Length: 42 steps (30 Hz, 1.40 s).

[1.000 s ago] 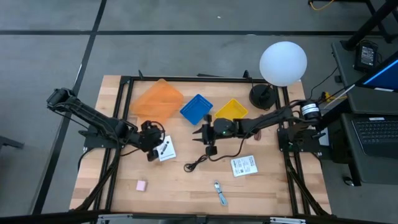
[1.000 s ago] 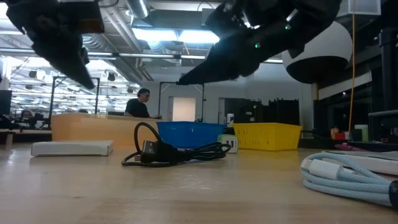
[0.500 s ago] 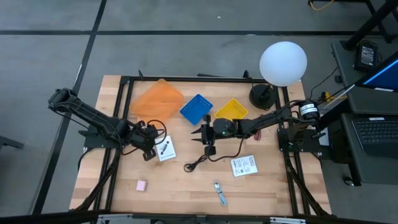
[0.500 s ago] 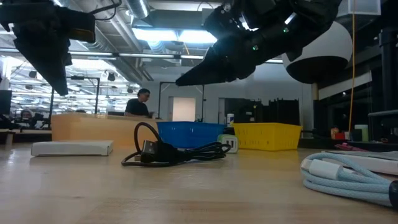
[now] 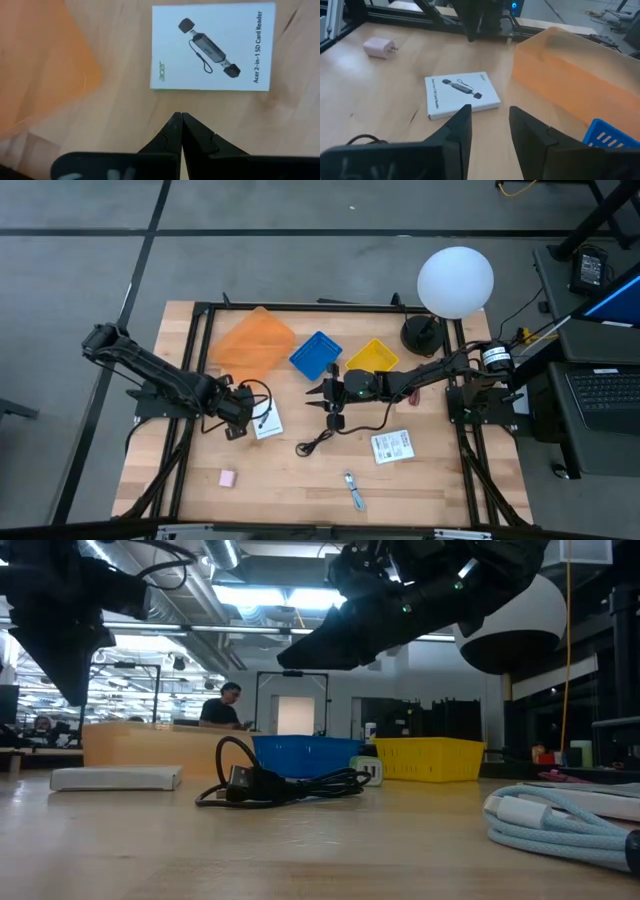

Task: Pick and place items into bin
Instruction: Put the left white card reader box into the yellow bin

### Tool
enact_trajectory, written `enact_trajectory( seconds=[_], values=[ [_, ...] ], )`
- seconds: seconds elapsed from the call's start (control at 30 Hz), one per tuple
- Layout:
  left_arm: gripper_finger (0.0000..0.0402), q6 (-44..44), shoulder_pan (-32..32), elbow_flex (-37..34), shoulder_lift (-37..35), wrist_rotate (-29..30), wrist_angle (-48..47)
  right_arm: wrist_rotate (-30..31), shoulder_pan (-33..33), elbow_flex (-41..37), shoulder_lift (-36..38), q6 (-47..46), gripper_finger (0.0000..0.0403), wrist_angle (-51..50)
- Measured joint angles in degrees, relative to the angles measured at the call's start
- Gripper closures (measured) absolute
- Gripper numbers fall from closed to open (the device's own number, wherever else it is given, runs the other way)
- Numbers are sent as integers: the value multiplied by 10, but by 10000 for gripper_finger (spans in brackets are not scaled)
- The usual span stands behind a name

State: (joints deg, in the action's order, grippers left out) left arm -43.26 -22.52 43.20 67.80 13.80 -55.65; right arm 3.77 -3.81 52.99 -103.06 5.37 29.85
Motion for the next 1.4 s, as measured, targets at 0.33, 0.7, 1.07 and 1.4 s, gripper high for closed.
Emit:
enact_trajectory(
  seconds=[0.33,0.7,1.07,1.4],
  values=[
    [400,1,0,-1,1,25,-1,-26,-10,1,-47,-21,289,86],
    [400,16,1,-2,1,61,1,-26,-10,85,-123,-4,289,29],
    [400,27,14,-16,33,57,26,-25,-9,95,-124,-3,289,8],
    [400,55,42,-16,98,29,62,-24,-5,95,-124,11,289,11]
  ],
)
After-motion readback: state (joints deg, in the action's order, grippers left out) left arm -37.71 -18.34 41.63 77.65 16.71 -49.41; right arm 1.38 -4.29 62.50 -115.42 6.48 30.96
